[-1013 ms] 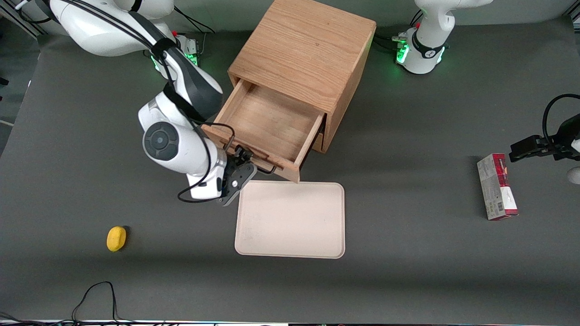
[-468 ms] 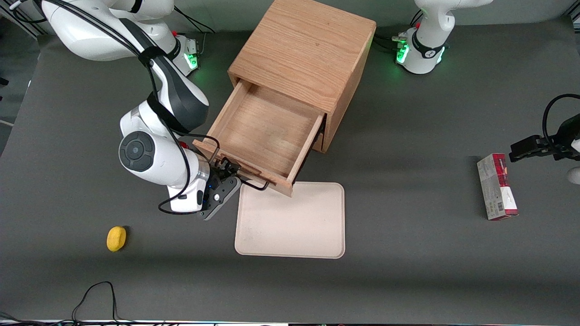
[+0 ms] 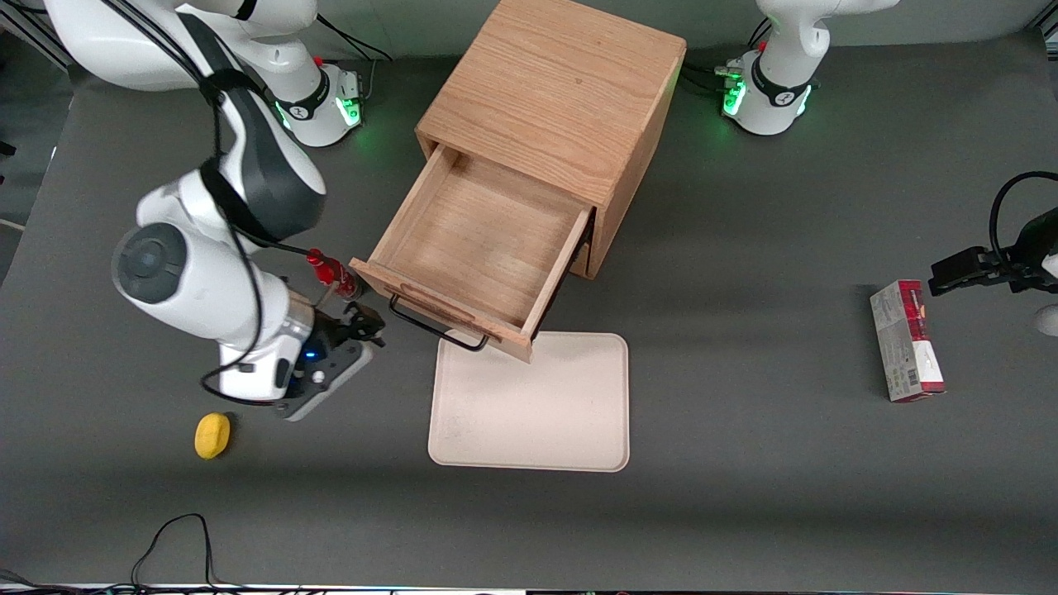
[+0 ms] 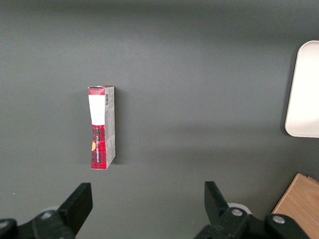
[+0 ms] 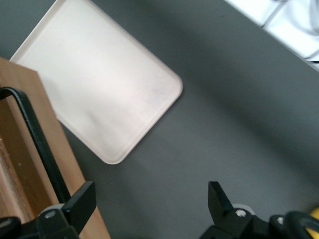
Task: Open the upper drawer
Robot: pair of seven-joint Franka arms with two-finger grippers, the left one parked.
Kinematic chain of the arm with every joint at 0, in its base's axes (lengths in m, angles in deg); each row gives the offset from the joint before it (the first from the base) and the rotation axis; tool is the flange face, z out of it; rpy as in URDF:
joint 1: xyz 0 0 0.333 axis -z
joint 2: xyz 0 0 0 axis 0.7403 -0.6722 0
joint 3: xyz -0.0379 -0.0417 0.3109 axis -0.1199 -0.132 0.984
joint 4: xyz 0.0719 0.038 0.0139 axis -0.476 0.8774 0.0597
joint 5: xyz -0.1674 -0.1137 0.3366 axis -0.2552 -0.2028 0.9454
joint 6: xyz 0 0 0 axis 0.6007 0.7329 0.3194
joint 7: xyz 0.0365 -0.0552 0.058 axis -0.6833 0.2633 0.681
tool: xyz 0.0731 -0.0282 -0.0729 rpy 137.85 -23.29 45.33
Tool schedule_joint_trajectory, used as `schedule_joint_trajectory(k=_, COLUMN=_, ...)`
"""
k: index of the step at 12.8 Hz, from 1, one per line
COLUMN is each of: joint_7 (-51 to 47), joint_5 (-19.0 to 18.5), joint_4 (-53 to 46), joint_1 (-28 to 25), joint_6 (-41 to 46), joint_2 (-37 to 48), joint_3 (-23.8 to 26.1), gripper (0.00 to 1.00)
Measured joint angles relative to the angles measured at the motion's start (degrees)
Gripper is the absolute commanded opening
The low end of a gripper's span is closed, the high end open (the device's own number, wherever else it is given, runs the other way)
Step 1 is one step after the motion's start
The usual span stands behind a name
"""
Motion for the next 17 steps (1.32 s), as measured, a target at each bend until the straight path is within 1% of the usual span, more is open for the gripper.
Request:
schedule_joint_trajectory(k=2, joint_7=0.0, joint_5=0.0, joint_4=0.0, joint_1=0.0, joint_6=1.3, joint_2=2.7, joint_3=-2.6, gripper=1.0)
schedule_joint_trajectory(k=3, joint_7=-0.4, joint_5=0.0, joint_4=0.0, joint_1=0.0, joint_6=3.4, joint_2=3.9, joint_3=-3.9, gripper=1.0)
schedule_joint_trajectory(k=6, joint_7=-7.0, joint_5=0.7, joint_4=0.5, joint_1=0.1, joint_6=11.4, joint_2=7.7, joint_3=-9.5, gripper=1.0)
schedule_joint_trajectory(k=8, joint_7=-11.7, joint_5=1.6, joint_4=4.2, joint_1=0.1, joint_6=13.0, joint_2=11.8, joint_3=-13.3, gripper=1.0)
schedule_joint_trajectory(k=10, joint_7=-17.6, joint_5=3.6, joint_4=11.6, joint_1=0.2, joint_6=13.0, joint_2=18.4, joint_3=-16.5, gripper=1.0)
schedule_joint_trajectory(k=12, joint_7=-22.1, joint_5=4.2, joint_4=19.5, joint_1=0.2, joint_6=12.8, joint_2=26.0, joint_3=-18.0, gripper=1.0)
schedule_joint_trajectory(k=14, joint_7=-22.7, joint_5=4.2, joint_4=24.8, joint_1=0.2, joint_6=13.0, joint_2=32.3, joint_3=-19.1, gripper=1.0)
schedule_joint_trajectory(k=17, joint_7=-22.7, joint_5=4.3, joint_4=27.1, joint_1=0.2, joint_6=13.2, joint_2=35.2, joint_3=-19.5, gripper=1.0)
